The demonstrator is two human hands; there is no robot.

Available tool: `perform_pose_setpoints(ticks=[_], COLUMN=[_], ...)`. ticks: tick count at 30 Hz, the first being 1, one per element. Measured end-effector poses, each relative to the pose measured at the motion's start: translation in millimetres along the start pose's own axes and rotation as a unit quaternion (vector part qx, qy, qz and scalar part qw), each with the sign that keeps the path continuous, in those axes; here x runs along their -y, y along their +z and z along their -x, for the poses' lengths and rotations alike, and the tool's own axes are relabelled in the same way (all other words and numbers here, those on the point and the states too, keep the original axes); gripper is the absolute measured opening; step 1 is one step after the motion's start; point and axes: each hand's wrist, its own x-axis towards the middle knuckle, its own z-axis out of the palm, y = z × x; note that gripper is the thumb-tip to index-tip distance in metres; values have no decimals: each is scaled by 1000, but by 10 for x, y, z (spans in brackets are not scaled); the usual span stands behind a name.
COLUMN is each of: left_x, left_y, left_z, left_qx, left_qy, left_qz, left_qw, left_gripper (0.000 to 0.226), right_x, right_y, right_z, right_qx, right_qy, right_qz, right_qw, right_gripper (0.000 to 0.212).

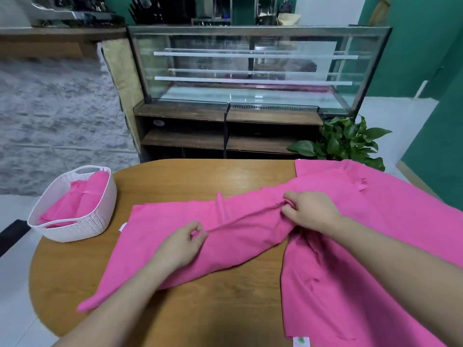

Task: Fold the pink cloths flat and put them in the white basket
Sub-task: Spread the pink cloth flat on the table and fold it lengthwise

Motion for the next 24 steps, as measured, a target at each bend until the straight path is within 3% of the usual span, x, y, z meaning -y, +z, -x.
perform_pose_setpoints(ticks=[4,10,13,16,20,24], left_x=[-17,-43,-98,-37,421,930], left_y=[-146,-183,-180,-294,-577,-852], left_z=[-85,-376,-439,-478,-468,-434], left_qx=[-175,-170,-155,-72,43,132], left_qy=[104,225,245,175,64,-36], left_qz=[-136,-175,-185,-203,-183,-155], left_qw=[970,943,939,961,980,978], left_gripper=[23,42,41,39,44,40], right_x=[5,374,704,850,724,539], right_y=[77,97,129,239,325,374], right_z=[-248,-428,-593,-723,-745,-779], right_qx=[53,93,160,220,184,155], right_qy=[-5,-123,-143,-151,-163,-131], right_qz=[12,-112,-161,-178,-179,-216], right_qw=[999,982,963,947,953,955], right_gripper=[14,72,70,33,27,25])
